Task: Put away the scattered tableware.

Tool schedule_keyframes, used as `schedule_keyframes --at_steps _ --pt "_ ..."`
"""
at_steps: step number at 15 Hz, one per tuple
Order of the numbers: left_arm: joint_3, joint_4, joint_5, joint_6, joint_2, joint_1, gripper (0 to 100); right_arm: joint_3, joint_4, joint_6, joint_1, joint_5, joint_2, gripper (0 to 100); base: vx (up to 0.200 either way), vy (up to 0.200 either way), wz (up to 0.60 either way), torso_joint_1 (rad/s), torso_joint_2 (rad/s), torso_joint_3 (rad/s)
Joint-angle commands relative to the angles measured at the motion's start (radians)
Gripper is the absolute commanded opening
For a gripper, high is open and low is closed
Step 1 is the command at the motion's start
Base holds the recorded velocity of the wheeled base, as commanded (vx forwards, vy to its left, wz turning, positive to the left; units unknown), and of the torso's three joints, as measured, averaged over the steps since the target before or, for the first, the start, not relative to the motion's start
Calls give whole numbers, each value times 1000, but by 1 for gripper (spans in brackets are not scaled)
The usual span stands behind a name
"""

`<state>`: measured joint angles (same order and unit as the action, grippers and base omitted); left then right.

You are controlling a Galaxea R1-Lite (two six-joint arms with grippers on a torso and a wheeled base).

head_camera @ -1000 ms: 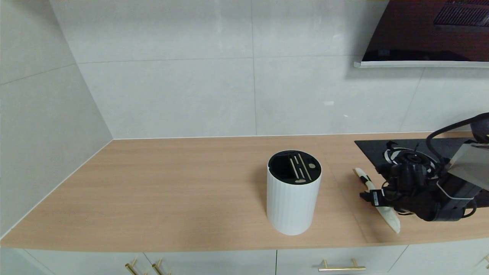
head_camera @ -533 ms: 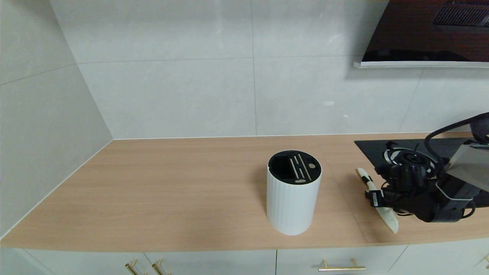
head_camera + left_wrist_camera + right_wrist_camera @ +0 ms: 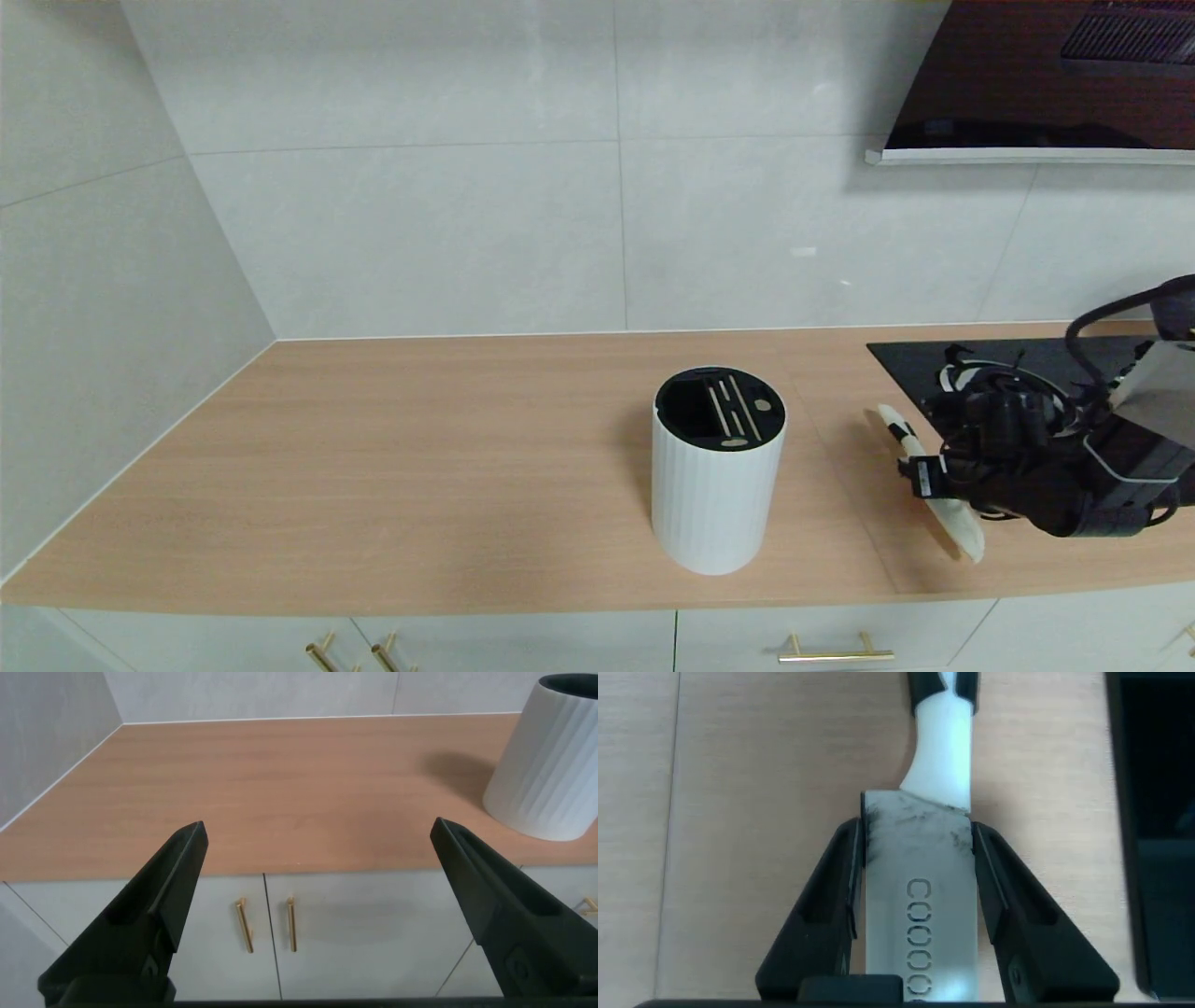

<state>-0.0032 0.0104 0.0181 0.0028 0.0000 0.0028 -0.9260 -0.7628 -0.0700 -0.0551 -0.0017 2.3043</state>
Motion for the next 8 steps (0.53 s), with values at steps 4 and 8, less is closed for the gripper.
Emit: schedule_keyframes --at_steps 4,8 --pt "0 0 -1 2 0 0 100 96 -7 7 26 17 -286 0 0 0 0 0 0 0" --pt "-41 -1 3 0 0 0 100 167 -6 7 112 12 -463 0 0 0 0 0 0 0"
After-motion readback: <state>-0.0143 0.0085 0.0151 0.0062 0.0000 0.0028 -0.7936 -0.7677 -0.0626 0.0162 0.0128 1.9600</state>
